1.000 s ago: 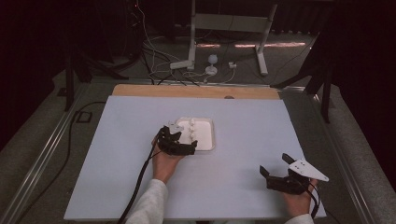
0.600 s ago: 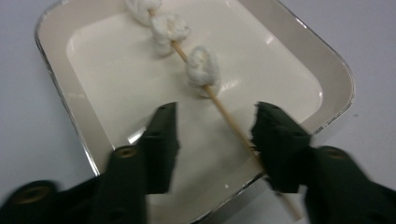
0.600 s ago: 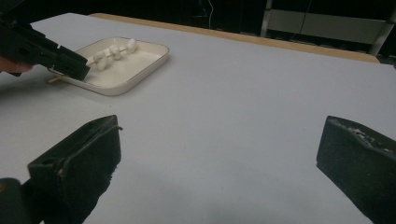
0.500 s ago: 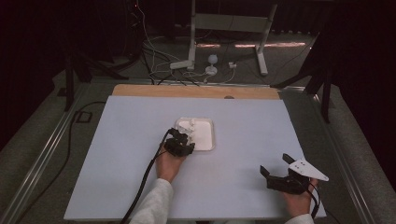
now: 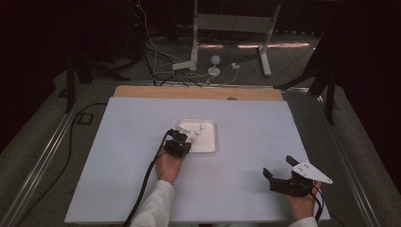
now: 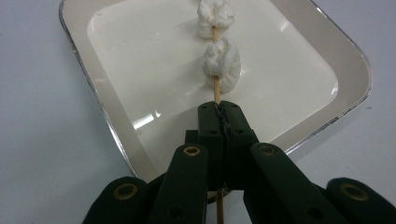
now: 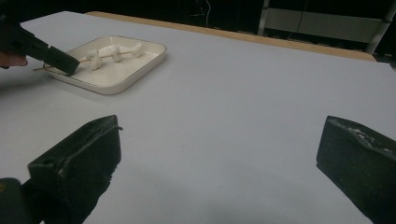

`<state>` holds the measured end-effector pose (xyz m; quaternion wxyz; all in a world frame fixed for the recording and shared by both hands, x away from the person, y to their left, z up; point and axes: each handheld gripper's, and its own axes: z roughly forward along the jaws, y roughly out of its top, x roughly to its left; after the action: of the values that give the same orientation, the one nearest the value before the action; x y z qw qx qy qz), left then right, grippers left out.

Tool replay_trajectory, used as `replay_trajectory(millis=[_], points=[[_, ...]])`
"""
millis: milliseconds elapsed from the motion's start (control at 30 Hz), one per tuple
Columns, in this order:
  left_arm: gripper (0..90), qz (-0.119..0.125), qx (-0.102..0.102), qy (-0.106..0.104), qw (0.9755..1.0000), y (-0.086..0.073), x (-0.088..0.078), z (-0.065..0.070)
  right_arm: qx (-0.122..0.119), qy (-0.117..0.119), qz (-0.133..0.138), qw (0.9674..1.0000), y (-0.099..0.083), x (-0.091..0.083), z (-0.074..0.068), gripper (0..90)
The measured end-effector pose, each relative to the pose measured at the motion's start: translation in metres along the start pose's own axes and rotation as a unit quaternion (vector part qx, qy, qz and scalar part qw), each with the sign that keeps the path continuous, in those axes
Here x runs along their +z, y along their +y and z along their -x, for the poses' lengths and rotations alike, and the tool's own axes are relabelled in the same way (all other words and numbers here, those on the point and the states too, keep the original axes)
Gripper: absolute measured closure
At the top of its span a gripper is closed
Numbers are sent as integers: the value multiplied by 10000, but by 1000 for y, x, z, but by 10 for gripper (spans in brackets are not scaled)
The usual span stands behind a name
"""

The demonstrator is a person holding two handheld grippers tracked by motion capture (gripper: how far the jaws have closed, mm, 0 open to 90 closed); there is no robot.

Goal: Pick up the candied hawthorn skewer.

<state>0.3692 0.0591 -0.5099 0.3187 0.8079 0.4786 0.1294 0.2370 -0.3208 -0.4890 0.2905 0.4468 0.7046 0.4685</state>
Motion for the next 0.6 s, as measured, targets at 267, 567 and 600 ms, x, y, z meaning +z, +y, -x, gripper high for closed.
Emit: replay_trajectory(millis=[267,567,600], points=[[897,363,-77,-122,9992,-6,-22,-4,11,-6,-34,10000,0,0,0,1],[897,967,149,-278,9948,-28,-68,-3,44,262,29,9996,4,0,-8,2],[897,1026,151,-300,9942,-30,-73,-4,42,314,57,9995,5,0,-9,2]])
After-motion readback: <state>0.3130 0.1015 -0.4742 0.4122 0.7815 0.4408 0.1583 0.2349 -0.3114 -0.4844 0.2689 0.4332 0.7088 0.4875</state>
